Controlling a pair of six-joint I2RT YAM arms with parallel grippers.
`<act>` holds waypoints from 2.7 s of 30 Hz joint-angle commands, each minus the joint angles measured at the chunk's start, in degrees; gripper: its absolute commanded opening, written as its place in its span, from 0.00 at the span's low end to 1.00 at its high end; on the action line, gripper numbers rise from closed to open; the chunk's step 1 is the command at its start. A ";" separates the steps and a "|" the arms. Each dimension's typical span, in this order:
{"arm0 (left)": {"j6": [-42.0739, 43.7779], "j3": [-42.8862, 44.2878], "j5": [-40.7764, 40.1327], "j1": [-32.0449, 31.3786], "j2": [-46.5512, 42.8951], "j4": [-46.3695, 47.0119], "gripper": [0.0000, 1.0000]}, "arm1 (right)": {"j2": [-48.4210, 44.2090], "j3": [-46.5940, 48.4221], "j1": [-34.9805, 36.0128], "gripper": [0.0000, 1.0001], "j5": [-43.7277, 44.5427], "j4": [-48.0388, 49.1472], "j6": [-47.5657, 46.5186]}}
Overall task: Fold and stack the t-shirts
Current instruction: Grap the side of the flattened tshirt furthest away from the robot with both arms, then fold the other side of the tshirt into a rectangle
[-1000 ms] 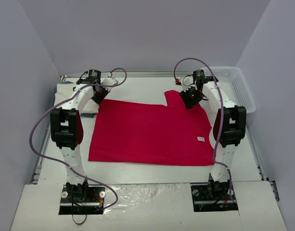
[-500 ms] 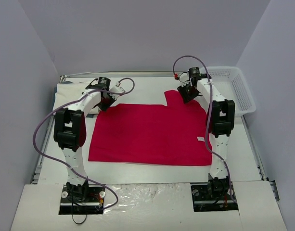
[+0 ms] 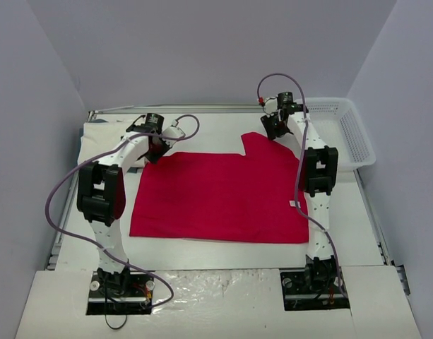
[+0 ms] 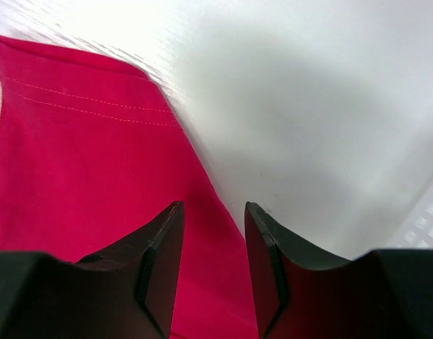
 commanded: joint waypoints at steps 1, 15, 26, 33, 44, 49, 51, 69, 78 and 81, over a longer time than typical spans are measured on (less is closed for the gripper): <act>-0.16 -1.03 -1.42 -0.32 -4.12 -0.80 0.02 | 1.91 1.45 -0.44 0.36 0.32 -1.35 0.94; -0.68 -2.08 -1.24 -0.41 -3.51 -0.45 0.02 | 3.23 -2.68 -0.79 0.00 -0.39 -1.52 0.06; -1.38 -1.91 -1.24 -0.85 -3.59 -0.71 0.02 | -7.64 -12.16 0.61 0.00 2.95 3.65 -1.70; -1.39 -2.87 -1.42 -0.94 -4.91 -0.27 0.02 | -16.62 -22.80 1.93 0.00 1.29 5.86 -3.10; -1.74 -2.70 -1.24 -1.64 -4.82 -0.18 0.02 | -23.84 -35.45 6.32 0.00 0.84 9.37 -6.88; -1.74 -3.49 -1.51 -1.64 -5.09 0.26 0.02 | -27.26 -41.17 9.92 0.00 2.24 10.16 -9.25; -1.65 -3.58 -1.51 -1.64 -5.18 0.43 0.02 | -28.58 -45.11 11.24 0.00 3.21 11.04 -10.83; -2.62 -3.84 -1.68 -1.81 -5.79 0.96 0.02 | -34.48 -54.28 17.49 0.00 25.53 26.43 -8.03; -2.44 -5.25 -2.03 -1.81 -6.76 1.66 0.02 | -32.19 -48.03 16.08 0.00 29.93 28.53 -7.93; -2.26 -5.51 -2.03 -1.81 -6.85 1.66 0.02 | -33.59 -49.26 16.08 0.00 30.11 30.12 -8.81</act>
